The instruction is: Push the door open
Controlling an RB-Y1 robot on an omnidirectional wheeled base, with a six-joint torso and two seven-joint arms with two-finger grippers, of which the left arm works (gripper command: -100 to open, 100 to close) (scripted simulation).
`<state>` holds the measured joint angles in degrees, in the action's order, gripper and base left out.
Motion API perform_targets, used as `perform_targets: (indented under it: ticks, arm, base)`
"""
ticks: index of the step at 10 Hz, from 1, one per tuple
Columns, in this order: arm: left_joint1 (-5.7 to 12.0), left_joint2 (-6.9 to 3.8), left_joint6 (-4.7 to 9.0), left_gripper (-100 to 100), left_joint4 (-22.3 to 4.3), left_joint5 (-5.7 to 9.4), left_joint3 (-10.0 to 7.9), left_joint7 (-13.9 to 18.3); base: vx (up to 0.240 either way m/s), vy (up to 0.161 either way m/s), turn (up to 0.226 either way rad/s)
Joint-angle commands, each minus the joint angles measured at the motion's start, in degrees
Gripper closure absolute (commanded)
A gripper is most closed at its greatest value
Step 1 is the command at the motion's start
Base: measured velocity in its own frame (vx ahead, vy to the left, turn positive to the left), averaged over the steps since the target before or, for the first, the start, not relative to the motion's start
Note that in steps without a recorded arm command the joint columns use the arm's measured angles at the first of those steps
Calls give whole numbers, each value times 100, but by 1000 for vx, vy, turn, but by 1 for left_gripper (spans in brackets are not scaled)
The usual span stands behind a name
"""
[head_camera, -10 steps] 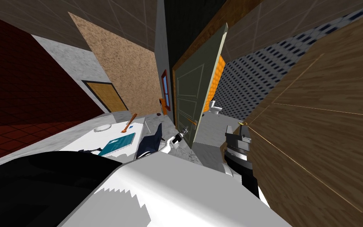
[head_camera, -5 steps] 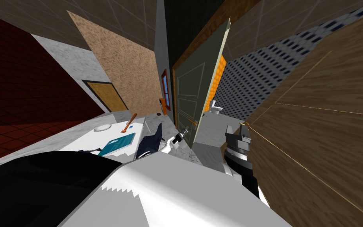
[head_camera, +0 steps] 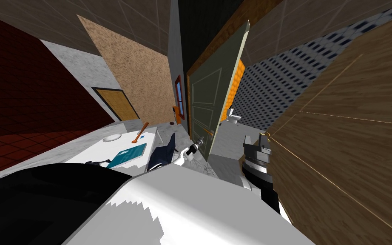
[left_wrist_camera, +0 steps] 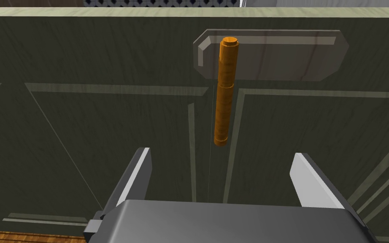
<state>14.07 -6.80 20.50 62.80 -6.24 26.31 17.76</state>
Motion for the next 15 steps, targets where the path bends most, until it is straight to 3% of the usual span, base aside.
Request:
perform_targets:
  ticks: [1,9,10,15]
  arm:
    - [22,-4,14,-100,-34,-6,54,36]
    - [22,-4,14,-100,-34,-6,54,36]
    - [28,-44,10,-100,-7,-22,192,113]
    - [28,-44,10,-100,-7,-22,192,113]
  base:
    - [52,20,83]
    - [2,-2,-10]
    - [44,15,61]
    - [24,3,11]
